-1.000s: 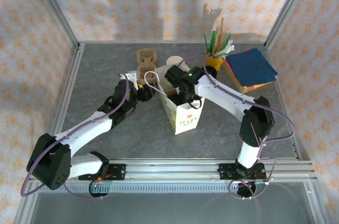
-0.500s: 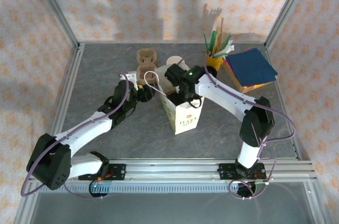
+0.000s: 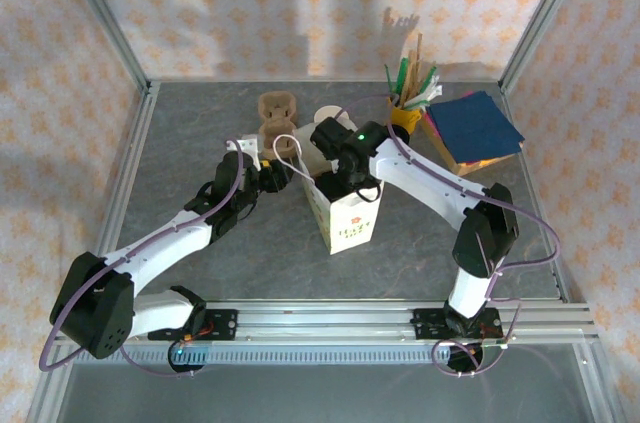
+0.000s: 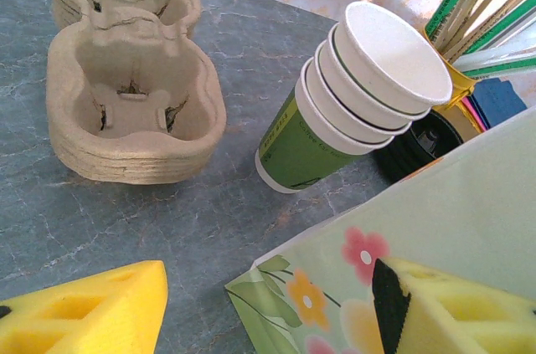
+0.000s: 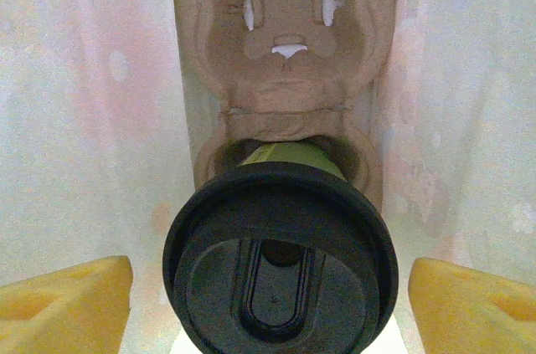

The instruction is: Pack the takeout coffee

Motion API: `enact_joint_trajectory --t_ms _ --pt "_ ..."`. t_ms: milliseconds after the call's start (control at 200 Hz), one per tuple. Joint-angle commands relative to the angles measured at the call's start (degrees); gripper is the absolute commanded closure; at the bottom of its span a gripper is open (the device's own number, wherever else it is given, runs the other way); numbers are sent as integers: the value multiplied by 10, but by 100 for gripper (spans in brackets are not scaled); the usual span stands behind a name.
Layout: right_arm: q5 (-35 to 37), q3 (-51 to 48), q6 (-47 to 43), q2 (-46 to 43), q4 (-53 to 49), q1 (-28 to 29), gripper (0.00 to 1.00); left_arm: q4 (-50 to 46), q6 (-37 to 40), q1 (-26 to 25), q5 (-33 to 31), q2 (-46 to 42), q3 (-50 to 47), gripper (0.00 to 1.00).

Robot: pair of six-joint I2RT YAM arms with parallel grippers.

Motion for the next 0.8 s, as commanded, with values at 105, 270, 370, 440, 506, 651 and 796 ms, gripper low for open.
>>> enact_joint_trajectory --t_ms 105,270,370,440,506,651,796 --pt "18 25 -5 -18 -20 -3 16 -1 8 -3 -8 -3 7 32" --pt "18 32 -5 -20 -22 -2 16 -1 9 -4 -7 -2 10 32" --pt "18 34 -5 -22 -22 -2 16 -1 8 -4 -6 0 10 32" --pt "16 37 -6 -24 -21 -3 16 -2 8 -3 -6 -1 10 32" --pt "14 38 -6 -26 -17 -3 16 -3 8 -4 -7 -2 10 32" --pt "5 39 -7 -34 -7 -3 16 -6 8 -3 -8 -4 9 32" --pt "3 41 -6 -43 0 -3 16 -8 9 -4 -9 -6 9 32"
